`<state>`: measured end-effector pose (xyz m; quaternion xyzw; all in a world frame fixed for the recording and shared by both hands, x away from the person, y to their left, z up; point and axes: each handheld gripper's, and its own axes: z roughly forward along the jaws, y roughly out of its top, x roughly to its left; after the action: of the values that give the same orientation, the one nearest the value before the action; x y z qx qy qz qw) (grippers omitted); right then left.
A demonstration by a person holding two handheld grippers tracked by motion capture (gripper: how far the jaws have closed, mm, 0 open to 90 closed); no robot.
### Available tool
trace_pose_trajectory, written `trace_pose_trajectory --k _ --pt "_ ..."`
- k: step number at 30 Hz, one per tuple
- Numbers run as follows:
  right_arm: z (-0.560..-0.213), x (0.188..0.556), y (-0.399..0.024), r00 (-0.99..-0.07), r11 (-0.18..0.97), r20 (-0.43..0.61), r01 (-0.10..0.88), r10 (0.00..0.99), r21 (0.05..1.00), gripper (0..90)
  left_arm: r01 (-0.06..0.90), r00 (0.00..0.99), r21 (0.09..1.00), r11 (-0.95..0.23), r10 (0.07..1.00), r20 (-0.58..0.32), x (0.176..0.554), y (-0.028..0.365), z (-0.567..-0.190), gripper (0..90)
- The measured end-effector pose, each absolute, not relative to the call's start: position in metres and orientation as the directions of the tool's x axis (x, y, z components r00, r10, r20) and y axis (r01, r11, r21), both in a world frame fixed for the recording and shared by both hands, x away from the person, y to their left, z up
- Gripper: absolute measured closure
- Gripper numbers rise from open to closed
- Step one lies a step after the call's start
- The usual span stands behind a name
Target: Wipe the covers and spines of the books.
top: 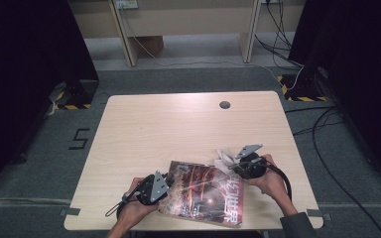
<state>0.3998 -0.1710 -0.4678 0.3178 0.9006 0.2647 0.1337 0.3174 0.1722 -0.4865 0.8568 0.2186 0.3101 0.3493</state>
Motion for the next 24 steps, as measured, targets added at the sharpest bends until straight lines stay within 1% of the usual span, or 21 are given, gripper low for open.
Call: trace_pose_trajectory --k 3,9,13,17,21,24 --pt "-0.47 0.401 -0.176 -0.761 0.672 -0.091 0.502 0.642 0.545 77.6 0.16 0.711 0.735 -0.659 0.593 0.377 0.317 0.172 -0.488 69.0" --pt "-0.472 0.401 -0.183 -0.757 0.662 -0.078 0.51 0.648 0.55 78.2 0.162 0.711 0.734 -0.659 0.594 0.377 0.318 0.172 -0.488 68.7" --pt "-0.469 0.398 -0.174 -0.777 0.66 -0.065 0.484 0.626 0.574 78.2 0.158 0.711 0.732 -0.663 0.591 0.381 0.318 0.172 -0.487 68.7" --pt "-0.465 0.396 -0.166 -0.787 0.682 -0.096 0.459 0.609 0.569 78.3 0.157 0.71 0.733 -0.662 0.592 0.381 0.318 0.172 -0.487 68.6" --pt "-0.47 0.402 -0.178 -0.765 0.678 -0.096 0.496 0.636 0.543 77.9 0.156 0.709 0.734 -0.661 0.592 0.382 0.317 0.172 -0.488 68.6" --pt "-0.473 0.405 -0.191 -0.746 0.661 -0.077 0.531 0.662 0.531 77.7 0.155 0.711 0.731 -0.664 0.589 0.384 0.317 0.172 -0.487 68.6"
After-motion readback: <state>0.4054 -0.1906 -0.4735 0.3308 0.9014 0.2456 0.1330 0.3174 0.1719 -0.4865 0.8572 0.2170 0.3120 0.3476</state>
